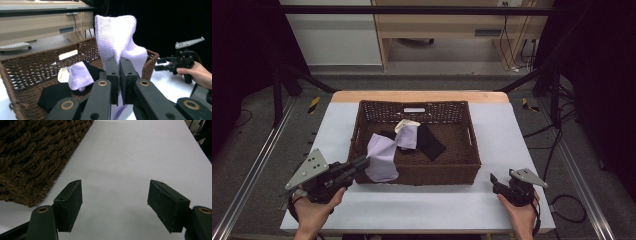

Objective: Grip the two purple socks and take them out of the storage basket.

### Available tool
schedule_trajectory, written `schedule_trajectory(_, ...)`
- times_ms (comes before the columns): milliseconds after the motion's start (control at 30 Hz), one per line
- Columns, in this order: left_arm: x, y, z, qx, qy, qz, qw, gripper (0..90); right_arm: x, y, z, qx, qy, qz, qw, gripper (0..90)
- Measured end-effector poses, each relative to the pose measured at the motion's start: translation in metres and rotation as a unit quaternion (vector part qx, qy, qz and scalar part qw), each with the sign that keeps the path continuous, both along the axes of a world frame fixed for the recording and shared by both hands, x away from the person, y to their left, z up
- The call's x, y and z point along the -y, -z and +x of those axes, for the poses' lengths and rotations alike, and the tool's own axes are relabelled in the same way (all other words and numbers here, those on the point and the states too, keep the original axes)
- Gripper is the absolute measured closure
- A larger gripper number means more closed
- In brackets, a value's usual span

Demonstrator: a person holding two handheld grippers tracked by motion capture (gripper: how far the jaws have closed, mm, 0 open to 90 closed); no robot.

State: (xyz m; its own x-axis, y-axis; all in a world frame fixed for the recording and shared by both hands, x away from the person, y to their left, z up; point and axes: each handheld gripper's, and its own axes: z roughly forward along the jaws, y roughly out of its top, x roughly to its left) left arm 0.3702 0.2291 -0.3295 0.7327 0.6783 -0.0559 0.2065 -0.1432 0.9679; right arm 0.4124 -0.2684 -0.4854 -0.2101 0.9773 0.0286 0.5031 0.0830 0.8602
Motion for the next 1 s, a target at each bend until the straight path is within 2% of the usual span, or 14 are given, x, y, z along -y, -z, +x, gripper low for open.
schedule_trajectory(100,0.003,0.008,-0.004,-0.010,0.005,0.009,0.9999,86.0,0.000,0.000,0.000,0.000,0.000,0.000,1.0000,28.1)
schedule_trajectory(233,0.008,0.024,-0.005,-0.032,0.009,0.032,0.9989,85.9,0.000,0.000,0.000,0.000,0.000,-0.001,1.0000,28.1)
schedule_trajectory(433,0.013,0.049,-0.007,-0.065,0.016,0.057,0.9962,85.9,0.000,0.000,0.000,0.000,0.000,-0.001,1.0000,28.2)
schedule_trajectory(667,0.021,0.073,-0.013,-0.100,0.032,0.081,0.9911,85.8,0.000,0.000,0.000,0.002,-0.002,-0.003,1.0000,28.2)
schedule_trajectory(800,0.024,0.088,-0.011,-0.114,0.028,0.099,0.9881,85.8,0.000,0.000,0.000,0.004,-0.003,-0.006,1.0000,28.2)
schedule_trajectory(933,0.029,0.104,-0.004,-0.136,0.028,0.120,0.9830,85.6,0.000,0.000,0.000,0.005,-0.003,-0.007,1.0000,28.2)
schedule_trajectory(1000,0.032,0.110,-0.003,-0.139,0.027,0.135,0.9806,85.4,-0.001,0.000,0.000,0.005,-0.003,-0.008,0.9999,28.2)
